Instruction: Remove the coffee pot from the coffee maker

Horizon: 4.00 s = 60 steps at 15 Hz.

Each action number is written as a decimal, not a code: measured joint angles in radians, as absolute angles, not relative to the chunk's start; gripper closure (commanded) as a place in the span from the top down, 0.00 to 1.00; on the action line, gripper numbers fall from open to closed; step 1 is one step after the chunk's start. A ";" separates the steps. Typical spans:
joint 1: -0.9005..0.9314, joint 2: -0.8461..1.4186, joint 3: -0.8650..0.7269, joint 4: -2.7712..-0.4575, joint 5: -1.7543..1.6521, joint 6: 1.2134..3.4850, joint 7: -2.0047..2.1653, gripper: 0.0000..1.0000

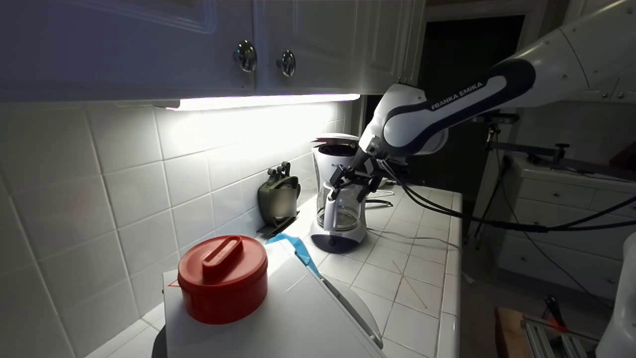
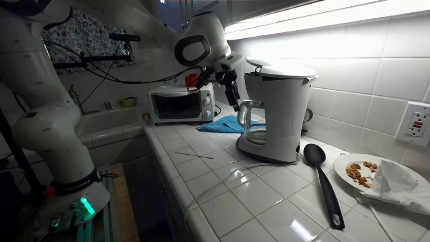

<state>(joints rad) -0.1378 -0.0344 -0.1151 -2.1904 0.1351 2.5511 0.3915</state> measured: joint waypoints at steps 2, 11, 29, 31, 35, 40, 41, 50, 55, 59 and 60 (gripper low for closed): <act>-0.136 -0.011 -0.113 -2.181 0.135 2.587 0.412 1.00; -0.117 0.060 -0.113 -2.112 0.135 2.620 0.479 0.52; -0.100 0.074 -0.113 -2.086 0.131 2.590 0.489 0.50; -0.096 0.081 -0.113 -2.085 0.124 2.594 0.496 0.35; -0.086 0.092 -0.114 -2.085 0.087 2.632 0.515 0.09; -0.071 0.101 -0.113 -2.088 0.073 2.638 0.517 0.08; -0.069 0.101 -0.113 -2.091 0.072 2.635 0.517 0.07; -0.078 0.064 -0.108 -2.121 0.258 2.615 0.389 0.08; -0.090 0.007 -0.108 -2.151 0.400 2.557 0.288 0.08; -0.088 -0.026 -0.108 -2.175 0.421 2.516 0.259 0.08; -0.088 -0.032 -0.108 -2.181 0.424 2.509 0.252 0.08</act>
